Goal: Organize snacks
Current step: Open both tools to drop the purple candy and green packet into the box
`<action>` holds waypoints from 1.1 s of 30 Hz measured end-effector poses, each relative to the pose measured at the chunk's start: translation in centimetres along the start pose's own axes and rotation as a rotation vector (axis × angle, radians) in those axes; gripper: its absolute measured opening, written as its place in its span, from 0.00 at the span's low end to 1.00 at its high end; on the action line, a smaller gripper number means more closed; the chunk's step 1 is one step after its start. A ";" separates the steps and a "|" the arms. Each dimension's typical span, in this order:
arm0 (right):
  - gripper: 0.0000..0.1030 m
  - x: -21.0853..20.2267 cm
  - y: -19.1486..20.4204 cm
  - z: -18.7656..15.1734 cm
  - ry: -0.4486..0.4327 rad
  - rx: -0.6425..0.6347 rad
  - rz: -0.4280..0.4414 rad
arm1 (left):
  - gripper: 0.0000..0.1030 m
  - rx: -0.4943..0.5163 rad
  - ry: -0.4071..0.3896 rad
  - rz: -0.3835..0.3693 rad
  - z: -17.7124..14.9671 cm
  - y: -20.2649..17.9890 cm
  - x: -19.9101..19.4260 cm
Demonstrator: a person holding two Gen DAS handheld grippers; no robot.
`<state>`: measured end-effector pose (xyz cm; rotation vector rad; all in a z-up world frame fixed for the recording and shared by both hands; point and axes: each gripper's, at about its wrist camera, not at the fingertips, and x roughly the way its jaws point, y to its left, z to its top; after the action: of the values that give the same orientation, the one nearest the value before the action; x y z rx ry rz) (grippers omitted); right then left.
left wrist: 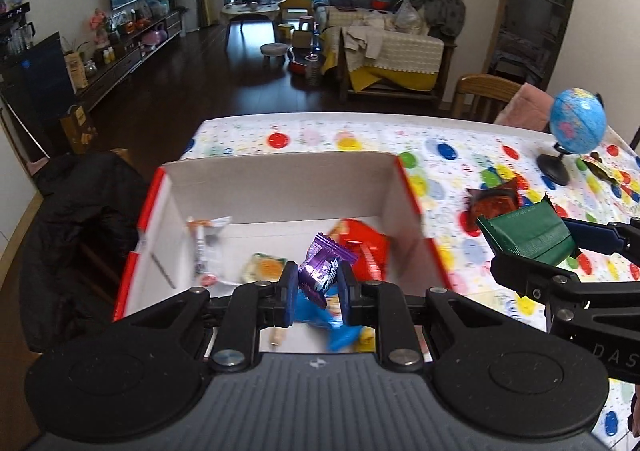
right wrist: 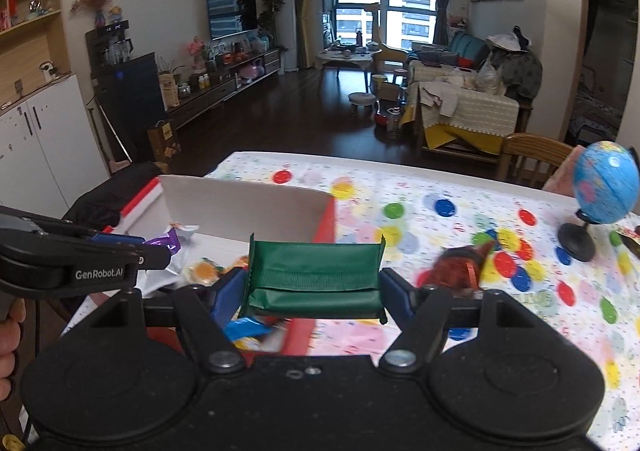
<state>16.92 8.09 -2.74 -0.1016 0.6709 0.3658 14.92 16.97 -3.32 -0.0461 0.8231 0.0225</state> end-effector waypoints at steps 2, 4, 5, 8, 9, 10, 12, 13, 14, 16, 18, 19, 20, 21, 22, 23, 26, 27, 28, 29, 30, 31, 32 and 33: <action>0.69 0.7 0.9 0.2 0.008 -0.002 0.005 | 0.20 0.000 0.004 0.007 0.1 1.1 0.4; 0.69 1.5 1.8 0.4 0.015 -0.006 0.007 | 0.20 0.001 0.010 0.012 0.3 2.2 0.9; 0.69 1.9 2.2 0.6 0.019 -0.007 0.006 | 0.20 0.002 0.013 0.015 0.3 2.8 1.2; 0.69 3.3 3.4 0.9 0.030 -0.016 0.002 | 0.20 0.008 0.022 0.024 0.4 4.3 2.1; 0.69 3.7 3.8 0.9 0.035 -0.018 0.000 | 0.20 0.010 0.025 0.028 0.6 4.7 2.5; 0.69 4.2 4.2 1.0 0.043 -0.019 0.000 | 0.20 0.010 0.030 0.030 0.6 5.2 2.9; 0.69 5.1 4.7 1.0 0.057 -0.014 0.002 | 0.20 0.010 0.040 0.036 0.8 6.1 3.6; 0.69 5.6 4.9 1.0 0.064 -0.008 0.004 | 0.20 0.012 0.045 0.036 0.9 6.4 3.9; 0.69 6.1 5.1 1.0 0.073 -0.002 0.005 | 0.20 0.014 0.050 0.033 1.0 6.7 4.3; 0.69 7.1 5.3 1.0 0.095 0.007 0.006 | 0.20 0.023 0.059 0.032 1.2 7.3 5.0; 0.69 8.1 5.6 0.9 0.118 0.014 0.004 | 0.20 0.032 0.068 0.037 1.4 7.7 5.9; 0.69 8.5 5.8 0.8 0.131 0.015 0.001 | 0.20 0.038 0.072 0.038 1.5 7.9 6.4; 0.69 8.9 5.9 0.6 0.142 0.014 0.000 | 0.20 0.043 0.077 0.037 1.6 8.0 6.9; 0.69 9.3 6.1 0.5 0.152 0.014 -0.002 | 0.20 0.047 0.083 0.035 1.6 8.2 7.3; 0.69 9.7 6.2 0.3 0.161 0.012 -0.004 | 0.20 0.049 0.091 0.035 1.6 8.3 7.8; 0.70 10.0 6.4 0.2 0.169 0.007 -0.003 | 0.20 0.051 0.099 0.032 1.6 8.4 8.2; 0.70 10.7 6.7 -0.2 0.188 -0.002 0.000 | 0.20 0.066 0.114 0.022 1.5 8.3 9.2; 0.70 10.9 6.8 -0.3 0.194 -0.003 -0.001 | 0.20 0.073 0.119 0.018 1.5 8.3 9.5; 0.70 11.1 6.9 -0.3 0.199 -0.004 0.000 | 0.20 0.078 0.124 0.016 1.4 8.2 9.8; 0.70 11.4 6.9 -0.3 0.204 -0.006 0.000 | 0.20 0.082 0.131 0.014 1.4 8.2 10.2; 0.70 11.6 7.0 -0.4 0.210 -0.007 0.000 | 0.20 0.087 0.137 0.013 1.3 8.0 10.5; 0.70 11.7 7.1 -0.5 0.215 -0.009 0.000 | 0.20 0.094 0.142 0.012 1.2 7.9 10.7; 0.70 11.9 7.1 -0.5 0.219 -0.011 0.000 | 0.20 0.101 0.145 0.013 1.2 7.7 10.8; 0.71 12.1 7.1 -0.6 0.223 -0.013 -0.001 | 0.20 0.107 0.149 0.016 1.1 7.6 11.0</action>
<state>22.70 18.18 -10.57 -0.1562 0.8886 0.3608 22.86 24.63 -10.86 0.0602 0.9721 -0.0104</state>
